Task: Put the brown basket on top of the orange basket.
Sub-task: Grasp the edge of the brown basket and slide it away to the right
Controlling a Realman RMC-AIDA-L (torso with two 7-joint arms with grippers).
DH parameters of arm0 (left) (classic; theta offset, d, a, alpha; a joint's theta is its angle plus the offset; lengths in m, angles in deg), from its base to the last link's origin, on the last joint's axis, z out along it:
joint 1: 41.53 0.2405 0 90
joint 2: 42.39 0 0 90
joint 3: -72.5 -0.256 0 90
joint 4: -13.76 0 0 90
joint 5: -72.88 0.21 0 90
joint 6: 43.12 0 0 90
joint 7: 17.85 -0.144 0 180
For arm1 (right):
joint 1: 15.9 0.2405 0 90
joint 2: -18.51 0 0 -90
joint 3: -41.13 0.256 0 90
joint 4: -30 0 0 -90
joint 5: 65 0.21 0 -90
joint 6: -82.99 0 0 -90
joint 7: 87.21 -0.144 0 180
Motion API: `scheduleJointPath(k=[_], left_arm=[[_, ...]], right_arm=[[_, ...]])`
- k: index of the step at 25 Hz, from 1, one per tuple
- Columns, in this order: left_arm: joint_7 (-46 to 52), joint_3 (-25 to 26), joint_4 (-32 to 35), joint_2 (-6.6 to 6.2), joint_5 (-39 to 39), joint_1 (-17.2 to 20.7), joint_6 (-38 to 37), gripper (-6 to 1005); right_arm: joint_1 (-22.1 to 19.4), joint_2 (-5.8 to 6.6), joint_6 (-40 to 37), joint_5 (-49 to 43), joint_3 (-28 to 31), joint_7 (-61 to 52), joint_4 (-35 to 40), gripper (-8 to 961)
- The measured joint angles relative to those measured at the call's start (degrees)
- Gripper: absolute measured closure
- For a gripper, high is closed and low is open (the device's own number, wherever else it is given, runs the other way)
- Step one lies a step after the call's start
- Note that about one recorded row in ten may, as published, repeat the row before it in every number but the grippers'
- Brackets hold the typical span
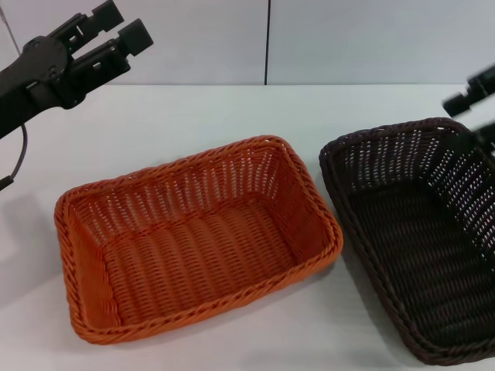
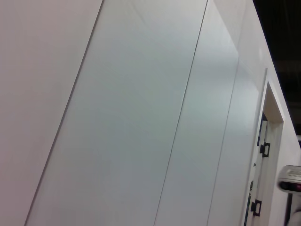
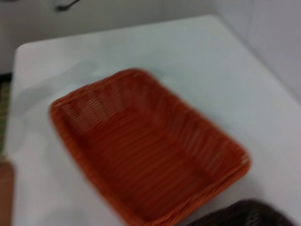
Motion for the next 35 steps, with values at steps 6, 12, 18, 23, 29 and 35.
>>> scheduleJointPath(k=[6, 12, 18, 23, 29, 35], left_arm=[[0.03, 0.2, -1.09, -0.03, 0.0, -1.25, 0.39, 168], [0.03, 0.31, -1.29, -0.03, 0.0, -1.98, 0.99, 168], [0.04, 0.31, -1.92, -0.03, 0.0, -3.06, 1.39, 170], [0.07, 0.22, -2.62, -0.03, 0.04, -3.42, 1.4, 170], [0.24, 0.12, -3.12, 0.03, 0.04, -3.06, 1.27, 170], [0.48, 0.23, -4.09, 0.04, 0.03, -2.75, 0.98, 170]], right_arm=[[-3.63, -0.49, -9.47, -0.38, -0.47, -3.21, 7.03, 385], [-5.77, -0.72, -10.1, -0.55, -0.65, -3.64, 7.9, 384], [-6.96, -2.44, -3.64, -0.94, 0.01, -3.28, 7.77, 384], [-6.71, -6.4, 9.27, -6.84, -0.69, -2.94, 7.2, 384], [-5.57, -10.26, 19.48, -12.29, -0.8, -0.62, 5.32, 384], [-4.53, -10.32, 15.25, -12.82, -1.58, 2.92, 2.6, 384]])
